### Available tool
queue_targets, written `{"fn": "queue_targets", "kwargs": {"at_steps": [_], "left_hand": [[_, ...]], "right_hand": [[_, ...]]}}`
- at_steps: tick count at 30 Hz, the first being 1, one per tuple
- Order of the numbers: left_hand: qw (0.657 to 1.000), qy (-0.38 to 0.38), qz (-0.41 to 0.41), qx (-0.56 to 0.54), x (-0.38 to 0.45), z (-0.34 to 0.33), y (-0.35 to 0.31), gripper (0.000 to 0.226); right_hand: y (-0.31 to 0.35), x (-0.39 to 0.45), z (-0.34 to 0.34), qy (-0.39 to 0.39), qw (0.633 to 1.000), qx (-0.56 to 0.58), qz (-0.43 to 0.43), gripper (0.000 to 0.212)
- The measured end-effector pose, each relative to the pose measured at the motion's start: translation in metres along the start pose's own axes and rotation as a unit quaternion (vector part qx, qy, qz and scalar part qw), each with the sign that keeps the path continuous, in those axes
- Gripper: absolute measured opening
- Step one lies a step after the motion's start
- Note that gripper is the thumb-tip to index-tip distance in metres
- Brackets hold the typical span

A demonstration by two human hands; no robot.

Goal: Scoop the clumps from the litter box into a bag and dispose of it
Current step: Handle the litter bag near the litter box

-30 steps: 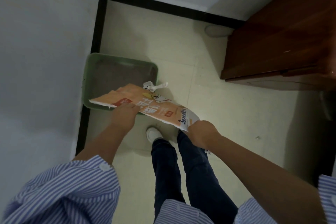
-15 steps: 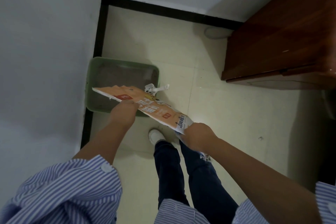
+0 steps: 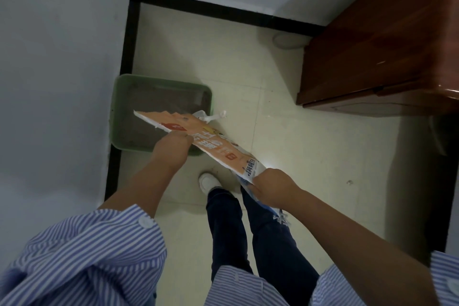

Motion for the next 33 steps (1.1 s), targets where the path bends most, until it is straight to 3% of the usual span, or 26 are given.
{"fn": "queue_targets", "kwargs": {"at_steps": [3, 5, 6, 7, 11, 12, 26, 33], "left_hand": [[1.0, -0.009, 0.001, -0.007, 0.0, 0.001, 0.002, 0.043], [1.0, -0.013, 0.0, -0.005, -0.002, 0.002, 0.006, 0.043], [1.0, -0.013, 0.001, -0.004, -0.002, 0.002, 0.008, 0.043], [1.0, -0.015, 0.004, -0.004, -0.003, 0.003, 0.012, 0.042], [0.999, -0.024, 0.019, -0.011, -0.006, 0.005, 0.028, 0.04], [0.999, -0.028, 0.021, -0.014, -0.007, 0.007, 0.033, 0.04], [0.996, -0.059, 0.06, 0.001, 0.006, 0.027, 0.061, 0.032], [0.998, -0.039, 0.043, -0.013, 0.0, 0.014, 0.037, 0.034]], "right_hand": [[0.0, -0.001, -0.001, -0.024, 1.0, 0.017, 0.003, 0.038], [0.004, -0.002, 0.007, -0.134, 0.99, -0.046, 0.027, 0.04], [0.009, -0.003, 0.012, -0.126, 0.99, -0.054, 0.027, 0.038], [0.013, -0.003, 0.013, -0.168, 0.981, -0.084, 0.051, 0.032], [0.024, 0.009, 0.005, 0.0, 0.999, -0.013, 0.045, 0.035], [0.026, 0.012, 0.005, 0.009, 0.999, -0.001, 0.037, 0.036], [0.044, 0.04, 0.011, -0.038, 0.996, -0.038, 0.078, 0.038], [0.02, 0.028, 0.015, -0.006, 0.998, -0.048, 0.051, 0.038]]}}
Point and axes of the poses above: each hand's wrist, its own x-axis towards the middle knuckle, its own z-axis out of the back of the hand, y = z × x, the point moved 3 cm from there along x, towards the middle knuckle, and after that the axes turned 11 degrees about -y, right-handed, at the moved point
